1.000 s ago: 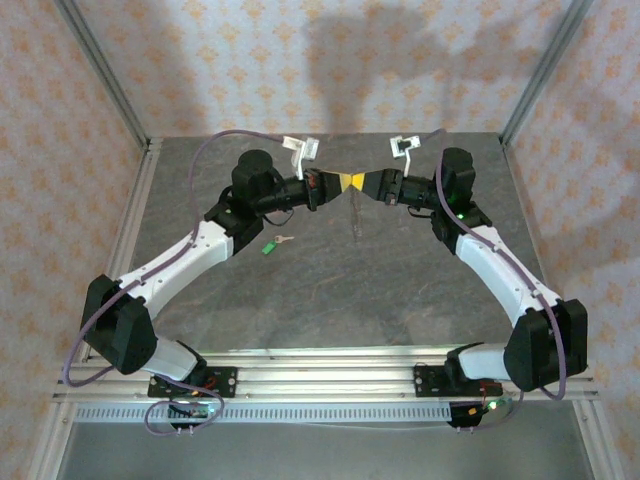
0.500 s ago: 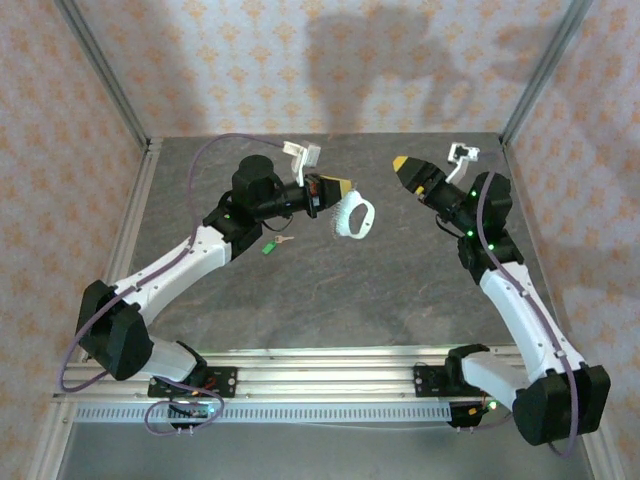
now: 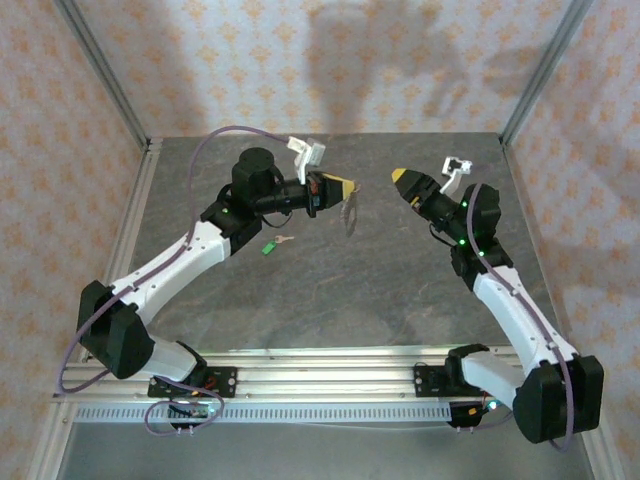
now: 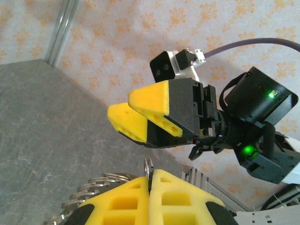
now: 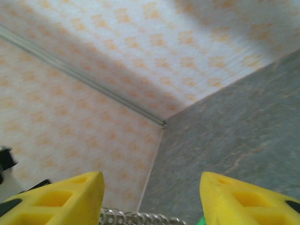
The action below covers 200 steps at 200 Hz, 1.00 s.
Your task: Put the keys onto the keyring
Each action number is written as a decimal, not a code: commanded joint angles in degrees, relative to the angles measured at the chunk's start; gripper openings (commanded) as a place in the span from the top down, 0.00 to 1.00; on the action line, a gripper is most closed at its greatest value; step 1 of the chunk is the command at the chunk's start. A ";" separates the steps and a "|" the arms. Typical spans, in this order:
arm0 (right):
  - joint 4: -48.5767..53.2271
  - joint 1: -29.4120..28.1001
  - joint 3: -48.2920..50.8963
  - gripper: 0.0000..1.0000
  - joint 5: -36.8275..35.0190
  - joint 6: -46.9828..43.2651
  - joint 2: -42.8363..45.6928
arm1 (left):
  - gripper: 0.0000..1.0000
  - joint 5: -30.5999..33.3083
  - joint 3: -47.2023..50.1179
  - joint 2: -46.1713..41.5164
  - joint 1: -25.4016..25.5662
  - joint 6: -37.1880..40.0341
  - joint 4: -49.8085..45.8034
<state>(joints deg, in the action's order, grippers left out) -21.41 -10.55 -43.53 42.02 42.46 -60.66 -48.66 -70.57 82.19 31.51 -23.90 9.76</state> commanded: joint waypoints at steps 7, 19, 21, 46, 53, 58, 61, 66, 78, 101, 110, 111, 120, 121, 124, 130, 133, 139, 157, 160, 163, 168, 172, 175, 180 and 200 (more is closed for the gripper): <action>-16.97 -1.41 1.29 0.47 8.25 5.15 -2.09 | 1.00 -3.78 -2.21 0.97 0.16 -0.04 1.91; -19.36 -2.65 1.26 0.50 9.03 6.13 -2.80 | 1.00 -4.13 -2.15 1.19 0.13 -0.52 2.41; -19.50 -2.91 1.21 0.50 9.04 6.14 -2.88 | 1.00 -4.15 -2.13 1.21 0.16 -0.60 2.55; -19.70 -5.75 0.92 0.55 8.27 5.36 -2.47 | 1.00 -4.60 -1.79 1.30 0.21 -1.65 3.77; -19.72 -6.32 0.98 0.57 7.96 5.24 -2.28 | 1.00 -4.51 -1.69 1.30 0.19 -1.76 3.91; -19.77 -6.70 1.02 0.58 7.69 5.18 -2.13 | 1.00 -4.51 -1.64 1.23 0.20 -1.85 4.02; -19.77 -6.94 1.14 0.58 7.52 5.20 -2.05 | 1.00 -4.55 -1.60 1.22 0.14 -1.97 4.16; -19.88 -7.28 1.23 0.59 7.32 5.18 -1.94 | 1.00 -4.51 -1.51 1.22 0.15 -2.10 4.33; -20.06 -7.88 1.66 0.60 6.95 5.11 -1.74 | 1.00 -4.51 -1.34 1.08 0.16 -2.28 4.56; -20.72 -8.44 2.67 0.60 6.32 5.26 -1.56 | 1.00 -4.42 -1.24 0.93 0.13 -2.55 4.92; -21.21 -8.63 3.00 0.60 6.22 5.50 -1.56 | 1.00 -4.51 -1.25 0.87 0.11 -2.62 5.01; -21.26 -8.71 3.01 0.60 6.18 5.52 -1.56 | 1.00 -4.51 -1.29 0.86 0.12 -2.63 5.01; -21.82 -8.92 3.23 0.60 6.24 5.86 -1.63 | 1.00 -4.43 -1.24 0.86 0.11 -2.64 5.09; -21.87 -8.94 3.21 0.60 6.28 5.91 -1.60 | 1.00 -4.43 -1.24 0.86 0.08 -2.69 5.09; -22.04 -9.01 3.22 0.61 6.36 5.94 -1.62 | 1.00 -4.43 -1.26 0.86 0.10 -2.71 5.09; -22.06 -9.13 3.21 0.61 6.44 5.91 -1.71 | 1.00 -4.42 -1.26 0.82 0.13 -2.73 5.18; -22.04 -9.24 3.27 0.61 6.50 5.89 -1.74 | 1.00 -4.42 -1.24 0.78 0.10 -2.77 5.18; -22.18 -9.33 3.27 0.61 6.61 5.89 -1.74 | 1.00 -4.42 -1.24 0.78 0.06 -2.84 5.33; -22.78 -9.59 3.34 0.62 6.97 6.14 -1.75 | 1.00 -4.34 -1.17 0.81 0.13 -3.05 5.53; -22.97 -9.58 3.36 0.62 7.06 6.22 -1.74 | 1.00 -4.33 -1.20 0.85 0.10 -3.08 5.60; -23.02 -9.66 3.39 0.62 7.18 6.30 -1.77 | 1.00 -4.26 -1.16 0.86 0.09 -3.15 5.62; -23.21 -9.69 3.42 0.62 7.32 6.40 -1.74 | 1.00 -4.27 -1.15 0.86 0.10 -3.17 5.69; -23.38 -9.67 3.52 0.63 7.46 6.54 -1.72 | 1.00 -4.25 -1.12 0.86 0.06 -3.24 5.71; -23.60 -9.75 3.52 0.63 7.54 6.58 -1.66 | 1.00 -4.25 -1.13 0.89 0.12 -3.25 5.71; -23.74 -9.82 3.52 0.64 7.71 6.75 -1.65 | 1.00 -4.16 -1.11 0.86 0.13 -3.26 5.71; -24.03 -9.93 3.67 0.65 8.20 6.94 -1.23 | 1.00 -3.90 -0.98 0.86 0.13 -3.27 5.80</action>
<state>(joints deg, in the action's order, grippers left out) -40.84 -19.97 -40.34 48.40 48.90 -63.61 -51.90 -70.59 83.64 31.53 -26.74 11.49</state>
